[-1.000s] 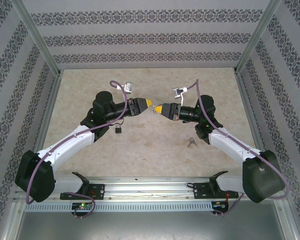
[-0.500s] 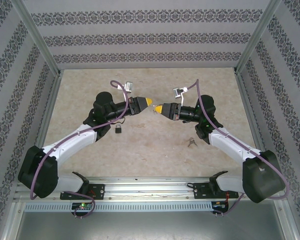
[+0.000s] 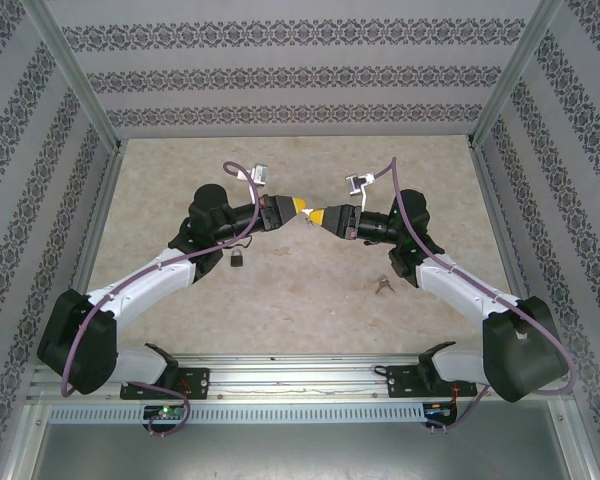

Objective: Unlock with the key

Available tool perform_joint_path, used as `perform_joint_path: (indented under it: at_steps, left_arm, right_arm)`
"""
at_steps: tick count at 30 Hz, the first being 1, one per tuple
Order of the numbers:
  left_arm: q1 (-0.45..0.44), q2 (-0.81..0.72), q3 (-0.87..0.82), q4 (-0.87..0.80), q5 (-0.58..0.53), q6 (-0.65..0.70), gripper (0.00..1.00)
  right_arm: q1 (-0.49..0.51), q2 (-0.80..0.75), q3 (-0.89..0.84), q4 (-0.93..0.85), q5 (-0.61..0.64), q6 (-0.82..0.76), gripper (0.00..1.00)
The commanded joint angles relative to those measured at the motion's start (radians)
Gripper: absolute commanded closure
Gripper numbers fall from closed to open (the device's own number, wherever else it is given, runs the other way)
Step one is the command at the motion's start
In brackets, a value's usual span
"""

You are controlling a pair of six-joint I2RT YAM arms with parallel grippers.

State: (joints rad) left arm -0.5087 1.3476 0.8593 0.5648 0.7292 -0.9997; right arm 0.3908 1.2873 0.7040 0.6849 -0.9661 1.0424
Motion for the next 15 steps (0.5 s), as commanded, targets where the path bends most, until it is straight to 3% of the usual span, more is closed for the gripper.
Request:
perform_joint_path:
  at_steps: [1, 4, 15]
  left_arm:
    - [-0.007, -0.023, 0.014, -0.023, 0.004, 0.031, 1.0]
    - [-0.007, -0.029, 0.026, -0.066, 0.003, 0.054, 1.0]
    - [-0.007, -0.019, 0.026, -0.045, 0.01, 0.037, 1.0]
  right_arm:
    - [0.002, -0.005, 0.011, 0.036, 0.004, -0.005, 0.83]
    - [-0.015, -0.023, -0.001, 0.043, 0.013, 0.005, 0.68]
    - [-0.014, -0.026, 0.009, 0.05, 0.016, 0.004, 0.58]
